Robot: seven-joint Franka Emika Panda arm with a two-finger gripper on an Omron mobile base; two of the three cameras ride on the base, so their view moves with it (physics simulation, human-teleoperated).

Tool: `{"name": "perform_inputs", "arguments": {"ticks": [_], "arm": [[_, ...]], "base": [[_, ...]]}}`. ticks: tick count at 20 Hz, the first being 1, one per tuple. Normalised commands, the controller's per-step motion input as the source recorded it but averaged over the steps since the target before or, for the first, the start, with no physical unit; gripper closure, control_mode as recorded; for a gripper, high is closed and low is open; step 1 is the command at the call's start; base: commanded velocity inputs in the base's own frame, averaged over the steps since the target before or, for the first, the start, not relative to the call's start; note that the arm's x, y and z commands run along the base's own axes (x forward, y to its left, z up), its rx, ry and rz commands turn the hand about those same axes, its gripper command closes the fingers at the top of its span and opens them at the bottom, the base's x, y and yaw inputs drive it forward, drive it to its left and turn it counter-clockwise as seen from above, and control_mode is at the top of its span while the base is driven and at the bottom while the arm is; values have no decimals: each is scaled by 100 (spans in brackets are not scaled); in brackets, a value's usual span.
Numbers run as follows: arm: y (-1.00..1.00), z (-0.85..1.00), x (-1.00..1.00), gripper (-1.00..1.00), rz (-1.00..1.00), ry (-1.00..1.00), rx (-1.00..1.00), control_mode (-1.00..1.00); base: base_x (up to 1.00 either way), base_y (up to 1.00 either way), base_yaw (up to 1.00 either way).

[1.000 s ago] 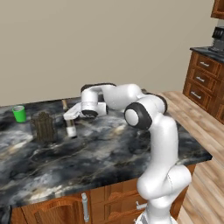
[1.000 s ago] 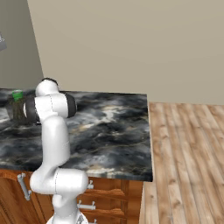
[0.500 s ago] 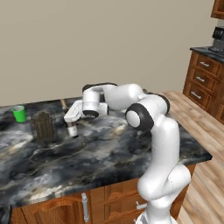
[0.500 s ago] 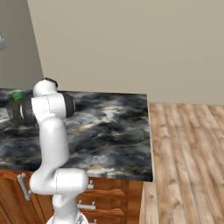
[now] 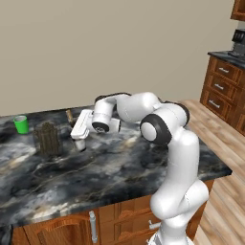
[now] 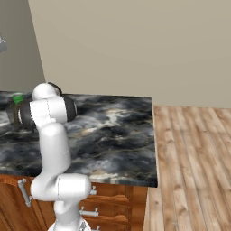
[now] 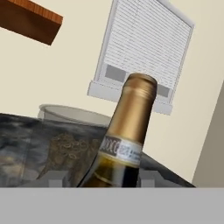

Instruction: Open the cabinet directly in front. Then move the wine and the mug to the dining counter with the jar on it.

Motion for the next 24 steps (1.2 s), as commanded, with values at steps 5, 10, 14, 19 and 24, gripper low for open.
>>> {"name": "perform_inputs", "arguments": {"ticks": [5, 10, 14, 19, 24], "arm": [[0, 0, 0, 100, 0, 0, 0, -100], [0, 0, 0, -100, 0, 0, 0, -100], [-25, -1, -3, -100, 0, 0, 0, -100], [0, 0, 0, -100, 0, 0, 0, -100], [0, 0, 0, -100, 0, 0, 0, -100]], "base": [[0, 0, 0], [0, 0, 0], [0, 0, 0], [0, 0, 0], [0, 0, 0]]}}
